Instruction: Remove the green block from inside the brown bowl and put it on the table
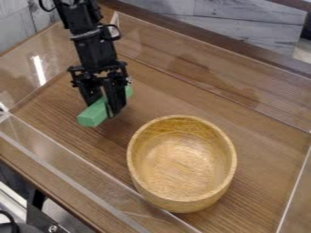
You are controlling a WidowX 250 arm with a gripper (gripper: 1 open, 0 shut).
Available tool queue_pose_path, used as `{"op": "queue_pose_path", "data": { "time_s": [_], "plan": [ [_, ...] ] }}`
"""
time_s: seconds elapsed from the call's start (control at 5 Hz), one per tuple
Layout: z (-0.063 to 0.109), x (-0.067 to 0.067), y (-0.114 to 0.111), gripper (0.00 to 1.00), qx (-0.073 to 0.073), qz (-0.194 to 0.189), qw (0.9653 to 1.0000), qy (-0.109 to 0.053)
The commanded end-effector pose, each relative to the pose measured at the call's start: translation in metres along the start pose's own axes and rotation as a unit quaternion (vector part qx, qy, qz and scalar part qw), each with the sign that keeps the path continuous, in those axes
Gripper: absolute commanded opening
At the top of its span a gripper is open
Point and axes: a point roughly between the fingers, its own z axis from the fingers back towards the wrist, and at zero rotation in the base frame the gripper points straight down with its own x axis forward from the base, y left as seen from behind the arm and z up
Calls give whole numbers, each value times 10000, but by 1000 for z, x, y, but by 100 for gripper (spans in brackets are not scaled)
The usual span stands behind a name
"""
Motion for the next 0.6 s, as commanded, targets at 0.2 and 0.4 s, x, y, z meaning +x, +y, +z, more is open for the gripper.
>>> {"op": "queue_pose_path", "data": {
  "time_s": [0.2, 0.4],
  "plan": [
    [13, 9, -7, 0, 116, -154, 9997, -121],
    [12, 10, -9, 0, 112, -186, 9997, -76]
  ]
}}
